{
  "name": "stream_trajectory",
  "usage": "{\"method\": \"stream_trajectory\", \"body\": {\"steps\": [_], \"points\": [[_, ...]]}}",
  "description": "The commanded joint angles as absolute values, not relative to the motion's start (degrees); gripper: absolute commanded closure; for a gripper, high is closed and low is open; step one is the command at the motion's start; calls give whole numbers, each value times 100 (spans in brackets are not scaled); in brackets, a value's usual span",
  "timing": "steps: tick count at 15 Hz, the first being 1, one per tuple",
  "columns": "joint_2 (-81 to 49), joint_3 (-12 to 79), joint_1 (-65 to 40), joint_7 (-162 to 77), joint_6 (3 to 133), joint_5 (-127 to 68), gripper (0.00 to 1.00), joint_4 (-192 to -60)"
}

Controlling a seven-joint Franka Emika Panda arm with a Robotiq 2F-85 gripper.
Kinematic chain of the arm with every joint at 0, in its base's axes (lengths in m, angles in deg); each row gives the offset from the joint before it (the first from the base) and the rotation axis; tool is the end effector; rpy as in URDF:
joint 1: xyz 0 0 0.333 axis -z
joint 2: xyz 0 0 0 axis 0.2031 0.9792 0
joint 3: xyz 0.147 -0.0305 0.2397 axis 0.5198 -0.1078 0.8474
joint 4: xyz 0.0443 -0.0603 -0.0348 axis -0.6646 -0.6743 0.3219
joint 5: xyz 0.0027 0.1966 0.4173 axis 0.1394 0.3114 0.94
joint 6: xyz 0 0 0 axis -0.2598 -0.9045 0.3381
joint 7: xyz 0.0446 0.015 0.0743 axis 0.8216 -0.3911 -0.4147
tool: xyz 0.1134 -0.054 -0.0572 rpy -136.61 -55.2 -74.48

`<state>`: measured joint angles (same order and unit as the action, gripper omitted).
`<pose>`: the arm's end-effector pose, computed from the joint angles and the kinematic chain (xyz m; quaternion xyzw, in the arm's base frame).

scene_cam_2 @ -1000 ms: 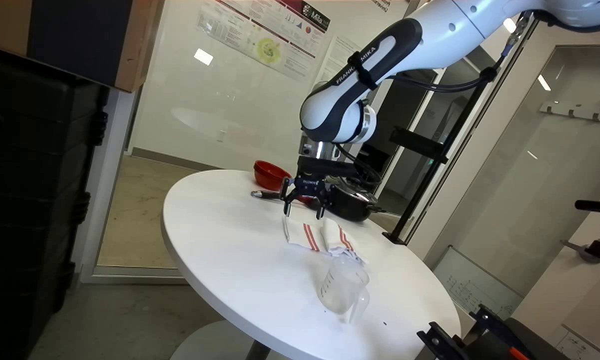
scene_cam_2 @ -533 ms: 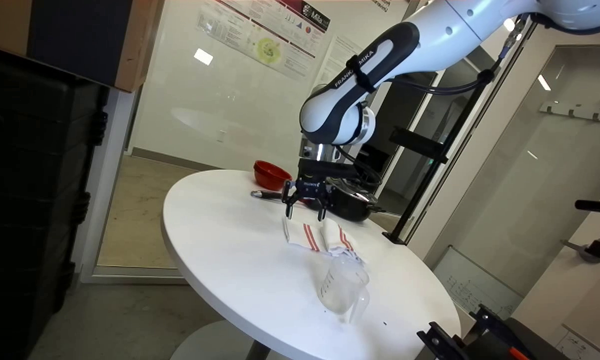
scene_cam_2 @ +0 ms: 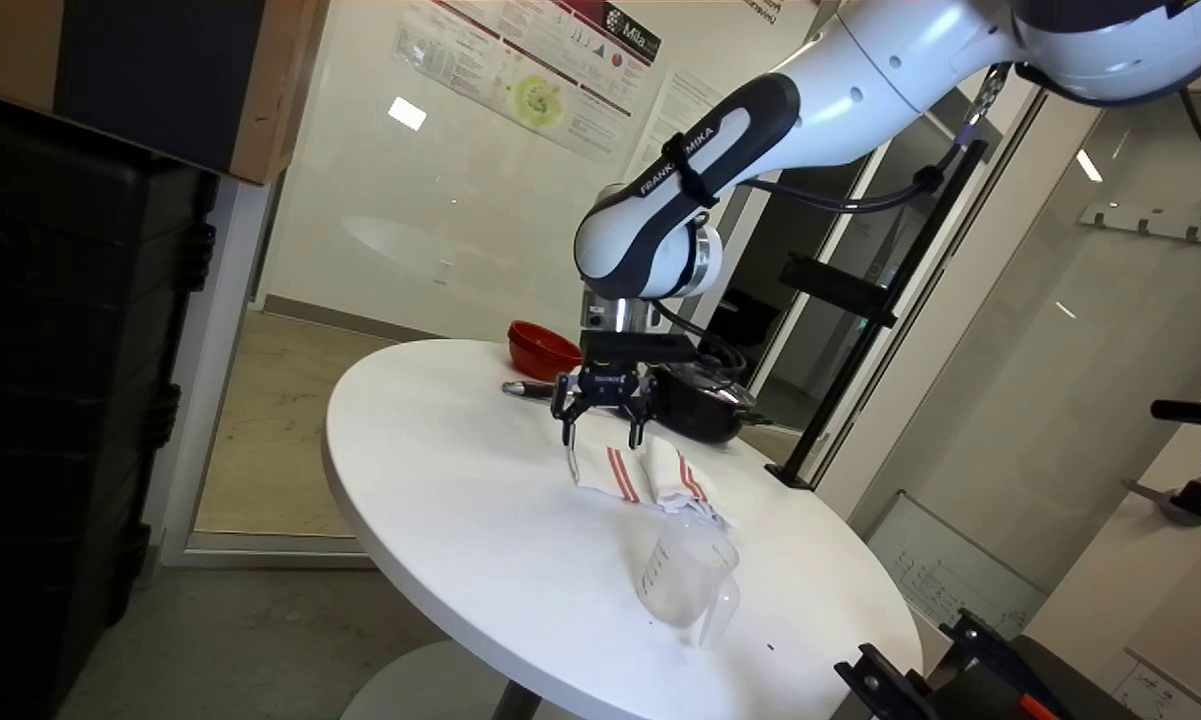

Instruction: Fold the white towel

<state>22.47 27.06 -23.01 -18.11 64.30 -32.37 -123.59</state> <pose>0.6653 0.0024 -0.0386 0.9711 -0.1789 -0.0830 0.1348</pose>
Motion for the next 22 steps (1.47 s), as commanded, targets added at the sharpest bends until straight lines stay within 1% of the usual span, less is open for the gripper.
{"method": "stream_trajectory", "body": {"steps": [1, 4, 5, 7, 8, 9, 11, 13, 14, 16, 17, 18, 19, 22], "points": [[2676, 2632, -2411, -1690, 6017, -3363, 5, -11732], [2927, 2625, -2397, -1681, 5793, -3354, 8, -11401], [2991, 2623, -2385, -1686, 5739, -3351, 7, -11309], [3110, 2604, -2368, -1685, 5651, -3347, 11, -11141], [3166, 2591, -2360, -1683, 5607, -3347, 15, -11059], [3219, 2581, -2355, -1681, 5561, -3347, 31, -10980], [3314, 2556, -2349, -1673, 5484, -3352, 44, -10837], [3397, 2538, -2343, -1671, 5410, -3353, 59, -10709], [3426, 2532, -2343, -1670, 5383, -3357, 69, -10661], [3487, 2523, -2348, -1669, 5324, -3369, 82, -10555], [3517, 2518, -2351, -1669, 5314, -3376, 91, -10515], [3537, 2514, -2352, -1671, 5304, -3381, 98, -10488], [3517, 2510, -2357, -1674, 5331, -3387, 100, -10522], [3319, 2531, -2335, -1766, 5462, -3387, 99, -10798]]}}
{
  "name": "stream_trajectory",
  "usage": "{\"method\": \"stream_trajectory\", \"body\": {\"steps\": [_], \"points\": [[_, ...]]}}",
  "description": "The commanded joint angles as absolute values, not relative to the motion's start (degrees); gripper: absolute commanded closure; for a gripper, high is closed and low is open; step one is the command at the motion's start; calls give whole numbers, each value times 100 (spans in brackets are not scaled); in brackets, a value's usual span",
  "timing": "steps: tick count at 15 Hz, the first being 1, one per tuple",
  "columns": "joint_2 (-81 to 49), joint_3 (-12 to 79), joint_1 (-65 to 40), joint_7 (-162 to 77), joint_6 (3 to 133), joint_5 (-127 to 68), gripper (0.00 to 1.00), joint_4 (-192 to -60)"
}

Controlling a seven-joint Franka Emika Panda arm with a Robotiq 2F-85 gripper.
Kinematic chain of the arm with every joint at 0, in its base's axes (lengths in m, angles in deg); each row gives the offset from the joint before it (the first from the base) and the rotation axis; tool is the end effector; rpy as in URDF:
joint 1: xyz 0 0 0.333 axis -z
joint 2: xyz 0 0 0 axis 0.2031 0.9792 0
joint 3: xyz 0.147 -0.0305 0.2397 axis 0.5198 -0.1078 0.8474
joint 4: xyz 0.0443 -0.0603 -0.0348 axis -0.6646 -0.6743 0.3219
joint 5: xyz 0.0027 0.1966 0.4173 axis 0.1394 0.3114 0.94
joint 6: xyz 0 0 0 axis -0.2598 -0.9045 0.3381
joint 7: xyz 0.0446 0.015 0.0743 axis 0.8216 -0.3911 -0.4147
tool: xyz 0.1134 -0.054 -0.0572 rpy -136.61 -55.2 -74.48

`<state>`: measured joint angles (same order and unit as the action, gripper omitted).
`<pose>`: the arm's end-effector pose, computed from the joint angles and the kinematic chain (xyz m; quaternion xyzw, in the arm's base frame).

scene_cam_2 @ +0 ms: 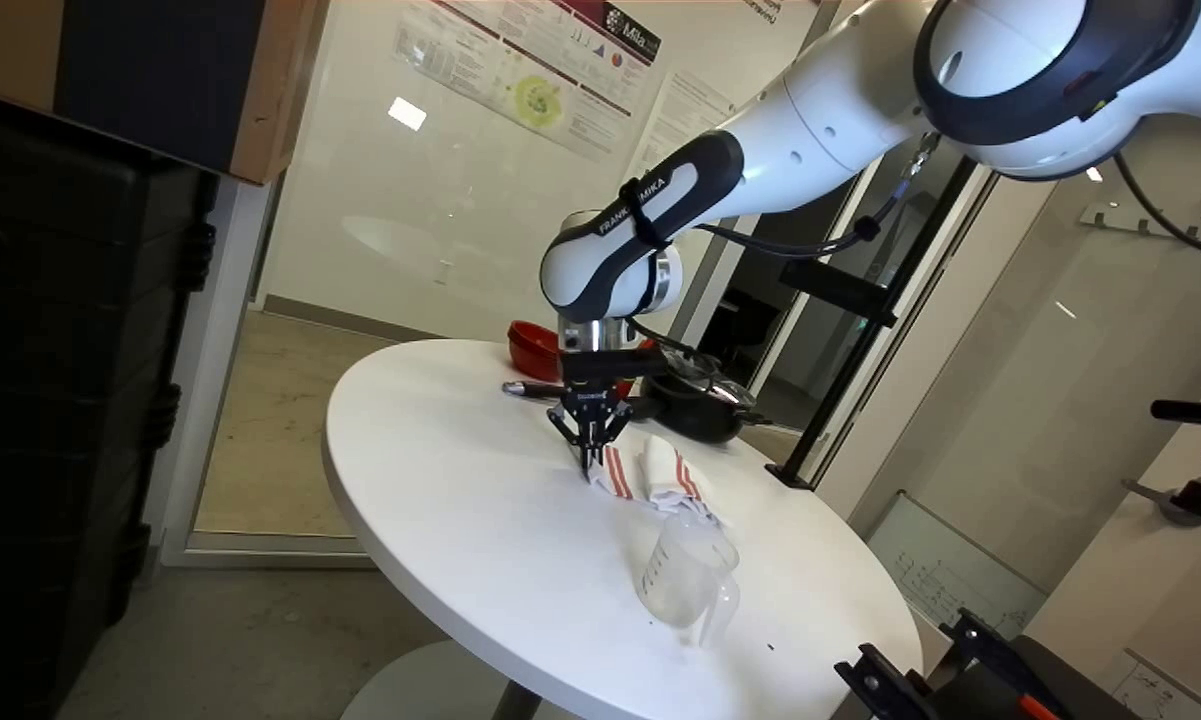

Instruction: Fold the white towel

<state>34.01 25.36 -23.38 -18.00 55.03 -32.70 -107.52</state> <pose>0.6938 -0.0032 -0.0682 0.9626 -0.1743 -0.1113 0.1749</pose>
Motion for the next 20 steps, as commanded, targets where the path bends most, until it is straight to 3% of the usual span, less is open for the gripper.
{"method": "stream_trajectory", "body": {"steps": [1, 20], "points": [[3238, 2542, -2318, -1804, 5507, -3380, 99, -10904], [922, 2838, -1121, -2748, 6127, -2787, 99, -13759]]}}
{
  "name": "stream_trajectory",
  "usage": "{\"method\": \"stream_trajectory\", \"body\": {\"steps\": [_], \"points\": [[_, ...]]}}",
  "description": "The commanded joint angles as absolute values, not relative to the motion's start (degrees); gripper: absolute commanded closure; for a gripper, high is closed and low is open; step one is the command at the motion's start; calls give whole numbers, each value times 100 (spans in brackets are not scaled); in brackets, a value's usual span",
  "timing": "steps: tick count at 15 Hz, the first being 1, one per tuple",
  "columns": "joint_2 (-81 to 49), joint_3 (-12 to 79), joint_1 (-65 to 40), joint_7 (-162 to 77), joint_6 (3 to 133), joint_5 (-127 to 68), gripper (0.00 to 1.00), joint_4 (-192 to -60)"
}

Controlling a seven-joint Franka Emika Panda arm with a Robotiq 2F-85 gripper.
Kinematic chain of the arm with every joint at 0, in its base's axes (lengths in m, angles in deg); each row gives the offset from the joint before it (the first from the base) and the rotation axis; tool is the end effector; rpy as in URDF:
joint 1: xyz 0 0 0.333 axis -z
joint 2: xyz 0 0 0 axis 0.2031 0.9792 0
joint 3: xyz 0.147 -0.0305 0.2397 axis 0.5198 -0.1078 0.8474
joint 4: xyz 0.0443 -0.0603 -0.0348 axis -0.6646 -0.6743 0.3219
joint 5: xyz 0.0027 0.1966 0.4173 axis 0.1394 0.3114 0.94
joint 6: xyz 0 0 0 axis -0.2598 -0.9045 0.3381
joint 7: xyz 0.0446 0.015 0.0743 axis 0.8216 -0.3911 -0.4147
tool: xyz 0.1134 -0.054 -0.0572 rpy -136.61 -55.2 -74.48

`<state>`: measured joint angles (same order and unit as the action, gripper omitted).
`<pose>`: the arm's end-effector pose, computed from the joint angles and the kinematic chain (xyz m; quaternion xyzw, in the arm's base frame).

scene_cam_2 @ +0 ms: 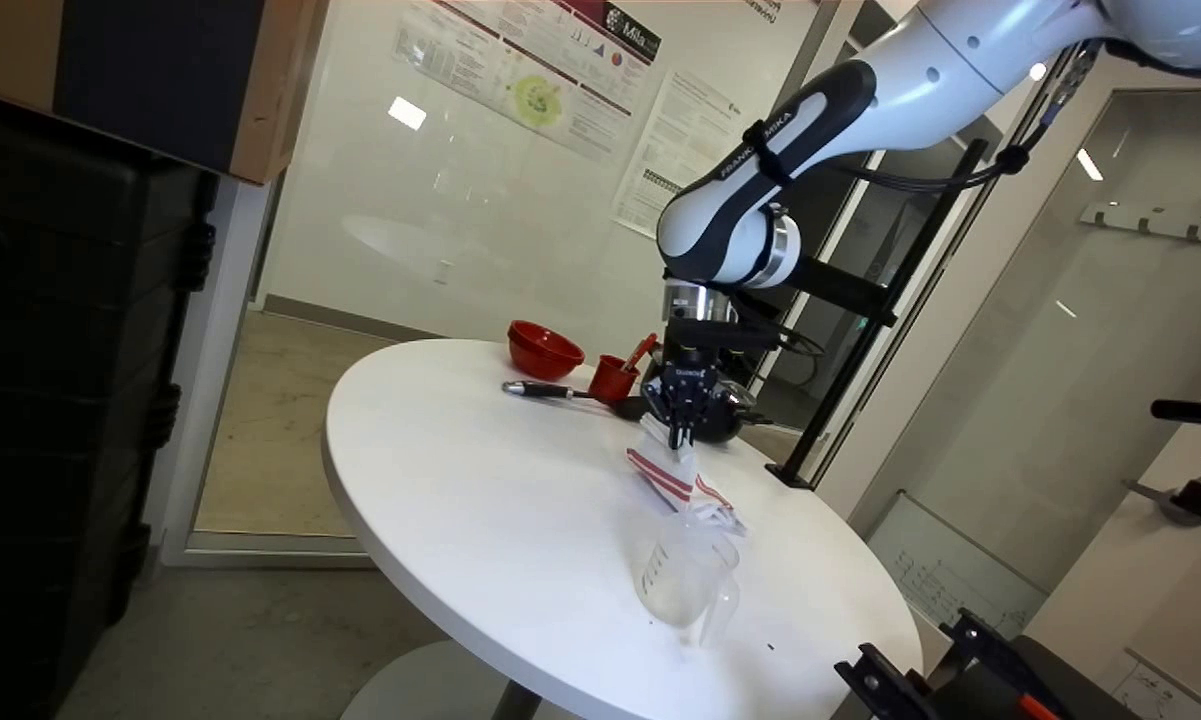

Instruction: Fold the white towel

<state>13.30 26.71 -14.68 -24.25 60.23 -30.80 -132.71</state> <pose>0.6272 -0.0978 0.0007 0.9591 -0.2214 -0.1363 0.1119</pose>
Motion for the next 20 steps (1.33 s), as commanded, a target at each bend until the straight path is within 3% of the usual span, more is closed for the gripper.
{"method": "stream_trajectory", "body": {"steps": [1, 11, 12, 14, 18, 19, 20], "points": [[879, 2868, -997, -2830, 6117, -2665, 99, -13810], [1028, 2728, -356, -3211, 5928, -2371, 99, -13536], [1026, 2718, -343, -3236, 5921, -2386, 74, -13540], [1040, 2684, -341, -3241, 5914, -2422, 64, -13523], [1043, 2646, -319, -3223, 5911, -2423, 33, -13508], [1042, 2638, -309, -3222, 5907, -2415, 46, -13502], [1045, 2638, -285, -3225, 5880, -2393, 71, -13486]]}}
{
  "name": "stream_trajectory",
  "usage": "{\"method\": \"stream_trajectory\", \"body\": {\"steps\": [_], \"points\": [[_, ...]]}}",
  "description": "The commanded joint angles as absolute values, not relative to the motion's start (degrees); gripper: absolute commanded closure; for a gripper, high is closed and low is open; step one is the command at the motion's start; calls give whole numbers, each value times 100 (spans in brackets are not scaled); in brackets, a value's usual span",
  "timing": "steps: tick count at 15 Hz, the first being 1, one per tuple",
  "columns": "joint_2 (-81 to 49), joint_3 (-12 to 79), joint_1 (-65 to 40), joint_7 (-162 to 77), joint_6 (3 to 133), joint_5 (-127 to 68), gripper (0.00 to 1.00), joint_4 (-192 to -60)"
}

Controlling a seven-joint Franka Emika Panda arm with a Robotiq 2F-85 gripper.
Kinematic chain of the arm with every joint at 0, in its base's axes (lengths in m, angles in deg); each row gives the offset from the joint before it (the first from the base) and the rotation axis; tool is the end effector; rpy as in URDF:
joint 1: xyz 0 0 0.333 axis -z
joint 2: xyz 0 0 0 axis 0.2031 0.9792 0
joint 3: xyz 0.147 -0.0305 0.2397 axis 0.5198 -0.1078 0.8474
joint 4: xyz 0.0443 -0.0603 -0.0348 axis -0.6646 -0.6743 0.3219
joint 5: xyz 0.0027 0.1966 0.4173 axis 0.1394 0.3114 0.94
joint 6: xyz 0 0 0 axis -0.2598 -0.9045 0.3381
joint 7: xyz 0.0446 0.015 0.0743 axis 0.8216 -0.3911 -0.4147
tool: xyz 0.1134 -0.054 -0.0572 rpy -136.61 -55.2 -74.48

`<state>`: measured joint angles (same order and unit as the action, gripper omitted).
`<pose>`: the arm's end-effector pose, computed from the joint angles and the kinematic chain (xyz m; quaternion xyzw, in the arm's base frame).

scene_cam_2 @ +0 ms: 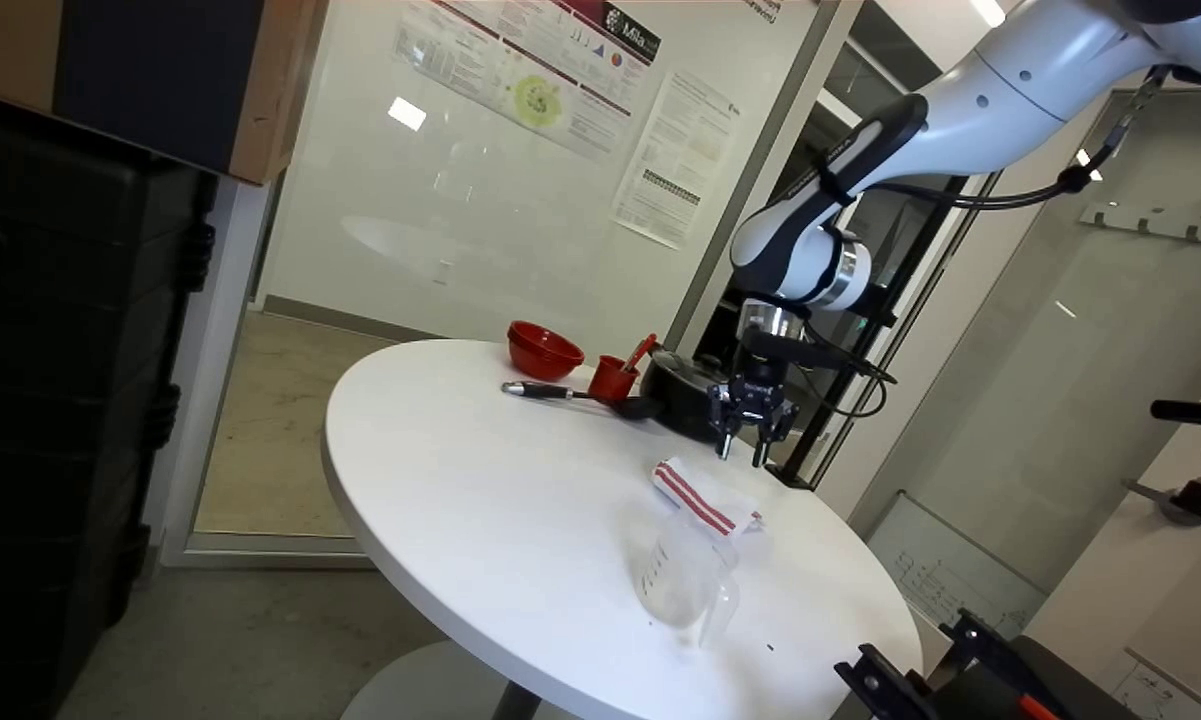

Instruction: Fold the white towel

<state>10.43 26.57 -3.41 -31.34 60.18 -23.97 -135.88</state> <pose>0.5873 -0.2111 0.0103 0.9401 -0.3015 -0.1529 0.0440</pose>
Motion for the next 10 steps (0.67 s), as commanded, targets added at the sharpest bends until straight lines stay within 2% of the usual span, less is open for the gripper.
{"method": "stream_trajectory", "body": {"steps": [1, 3, 4, 5, 6, 8, 9, 10], "points": [[1042, 2632, -276, -3225, 5881, -2391, 70, -13486], [1018, 2627, -270, -3218, 5892, -2392, 80, -13504], [972, 2645, -279, -3259, 5891, -2406, 38, -13544], [919, 2656, -311, -3291, 5907, -2442, 43, -13592], [786, 2682, -382, -3404, 5947, -2527, 42, -13720], [480, 2690, -620, -3626, 6041, -2875, 29, -14045], [316, 2684, -765, -3622, 6038, -3071, 59, -14212], [157, 2683, -912, -3614, 6053, -3293, 67, -14371]]}}
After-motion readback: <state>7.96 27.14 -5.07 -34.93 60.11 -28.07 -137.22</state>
